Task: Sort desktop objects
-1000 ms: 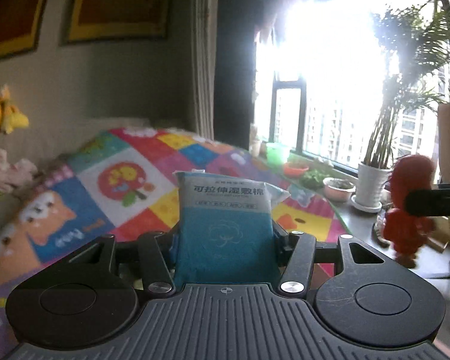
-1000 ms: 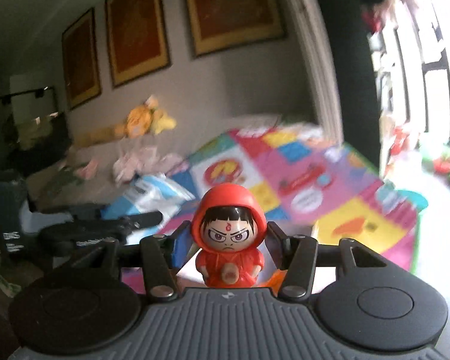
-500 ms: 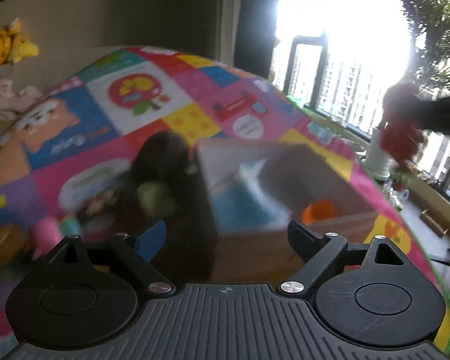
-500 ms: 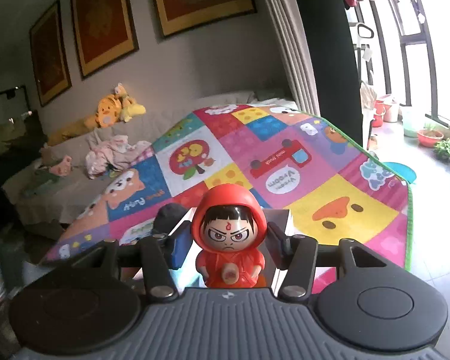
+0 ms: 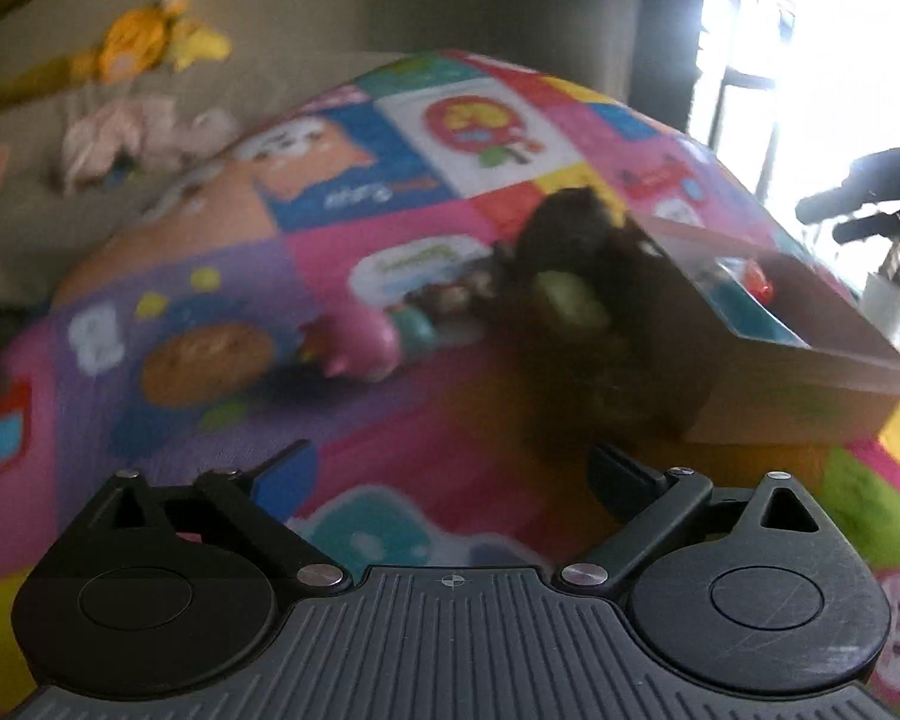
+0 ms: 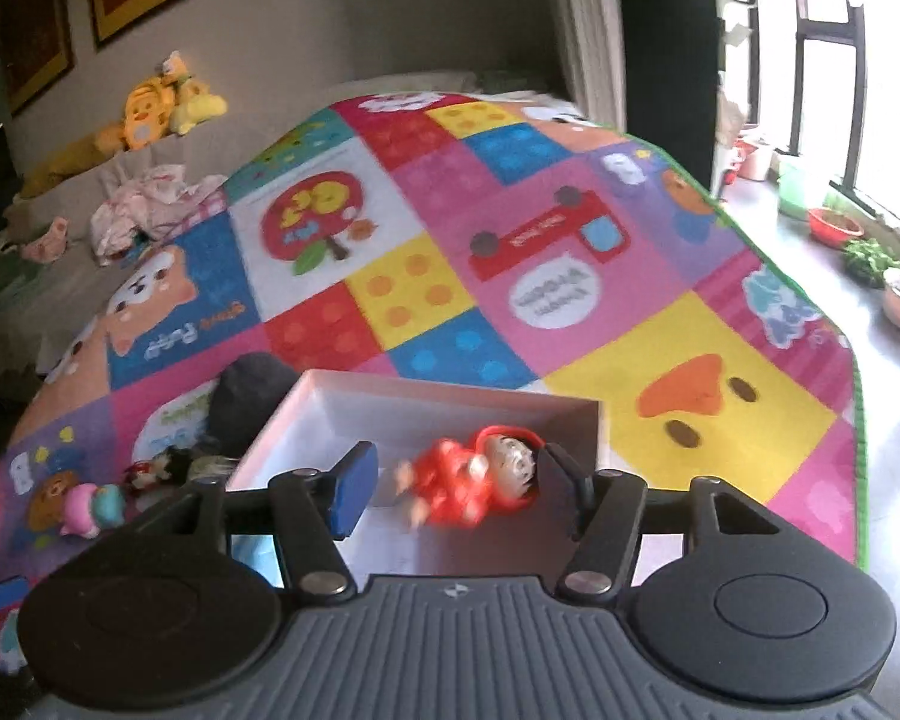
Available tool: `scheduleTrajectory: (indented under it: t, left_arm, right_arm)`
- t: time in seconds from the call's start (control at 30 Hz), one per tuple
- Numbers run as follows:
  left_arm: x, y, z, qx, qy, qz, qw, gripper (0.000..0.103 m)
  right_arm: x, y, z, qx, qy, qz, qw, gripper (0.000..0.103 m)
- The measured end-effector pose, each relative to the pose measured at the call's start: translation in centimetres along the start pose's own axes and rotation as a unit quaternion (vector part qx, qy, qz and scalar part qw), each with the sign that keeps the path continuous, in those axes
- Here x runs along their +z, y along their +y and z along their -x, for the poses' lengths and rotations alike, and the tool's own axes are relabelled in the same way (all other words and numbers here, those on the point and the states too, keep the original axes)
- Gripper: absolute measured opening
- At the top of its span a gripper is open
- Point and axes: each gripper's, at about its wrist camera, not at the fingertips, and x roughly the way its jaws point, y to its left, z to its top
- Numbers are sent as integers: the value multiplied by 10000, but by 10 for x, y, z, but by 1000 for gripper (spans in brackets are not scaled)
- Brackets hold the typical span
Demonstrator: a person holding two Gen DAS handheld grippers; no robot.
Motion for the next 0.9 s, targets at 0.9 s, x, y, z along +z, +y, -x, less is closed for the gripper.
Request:
scheduleTrajectory:
  t: [0.9]
  left_arm:
    - [-11, 16, 6, -678, -299, 635, 9952, 102]
  right_arm:
    - [24, 177, -143, 1534, 2061, 1034, 9609, 73]
